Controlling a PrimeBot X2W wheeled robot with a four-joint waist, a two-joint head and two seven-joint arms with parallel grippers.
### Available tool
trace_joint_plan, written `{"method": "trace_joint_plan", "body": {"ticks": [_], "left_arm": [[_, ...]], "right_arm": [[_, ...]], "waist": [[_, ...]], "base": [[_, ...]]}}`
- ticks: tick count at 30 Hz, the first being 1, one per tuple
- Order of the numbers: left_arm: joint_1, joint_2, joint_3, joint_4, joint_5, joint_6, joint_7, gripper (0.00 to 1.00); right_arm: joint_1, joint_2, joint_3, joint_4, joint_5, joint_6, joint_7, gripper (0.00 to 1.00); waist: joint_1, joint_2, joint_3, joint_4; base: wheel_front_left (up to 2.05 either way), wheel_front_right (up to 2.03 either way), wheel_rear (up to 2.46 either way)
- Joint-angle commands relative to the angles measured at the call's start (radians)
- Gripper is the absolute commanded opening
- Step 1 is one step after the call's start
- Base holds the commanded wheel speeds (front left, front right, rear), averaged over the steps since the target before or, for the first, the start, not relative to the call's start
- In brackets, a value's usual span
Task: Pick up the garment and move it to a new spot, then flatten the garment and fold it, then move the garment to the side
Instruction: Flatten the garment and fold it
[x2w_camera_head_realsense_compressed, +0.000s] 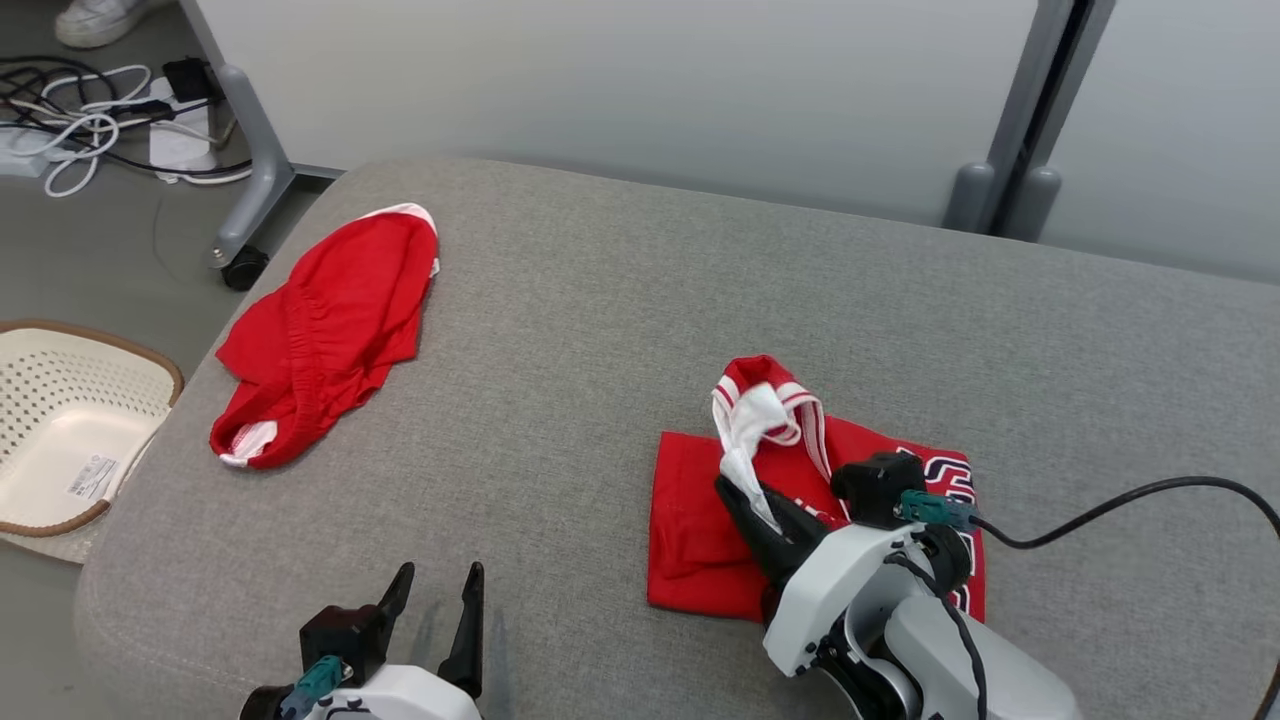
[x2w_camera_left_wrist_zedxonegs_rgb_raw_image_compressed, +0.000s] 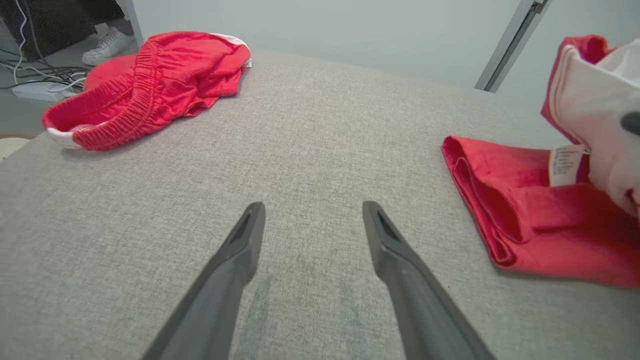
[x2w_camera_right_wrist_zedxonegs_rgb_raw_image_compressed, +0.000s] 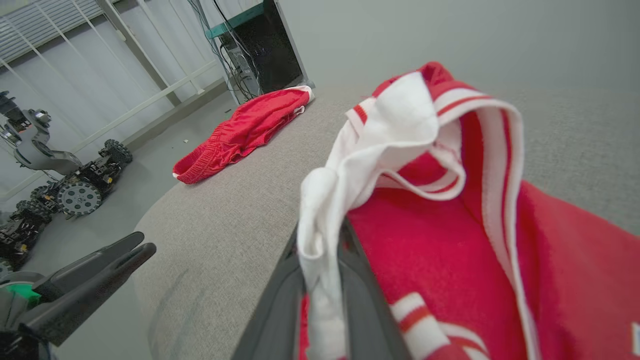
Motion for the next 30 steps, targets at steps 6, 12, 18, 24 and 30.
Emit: {"method": "trace_joint_plan", "body": {"ticks": [6,12,18,24,30], "left_arm": [[0.003,0.003,0.014,-0.013,-0.007,0.018,-0.002,1.00],[-0.004,0.003,0.049,-0.037,0.009,0.025,-0.002,1.00],[-0.012,0.004,0.084,-0.052,0.025,0.024,-0.002,1.00],[0.015,0.004,0.134,-0.062,0.054,0.019,-0.002,1.00],[0.039,0.004,0.182,-0.060,0.080,0.000,-0.002,1.00]], "right_arm": [[-0.053,-0.008,0.000,0.023,0.031,0.000,-0.060,1.00],[-0.043,-0.011,-0.198,0.015,-0.094,0.000,-0.070,1.00],[0.040,-0.013,-0.408,-0.039,-0.256,0.000,-0.070,1.00],[0.165,-0.008,-0.606,-0.098,-0.411,0.000,-0.070,1.00],[0.254,-0.005,-0.700,-0.127,-0.471,0.000,-0.070,1.00]], "waist": [[0.0000,0.0000,0.001,-0.011],[0.0000,0.0000,-0.001,-0.083],[0.0000,0.0000,-0.004,-0.140],[0.0000,0.0000,-0.017,-0.208],[0.0000,0.0000,-0.033,-0.244]], "base": [[0.00,0.00,0.00],[0.00,0.00,0.00],[0.00,0.00,0.00],[0.00,0.00,0.00],[0.00,0.00,0.00]]}}
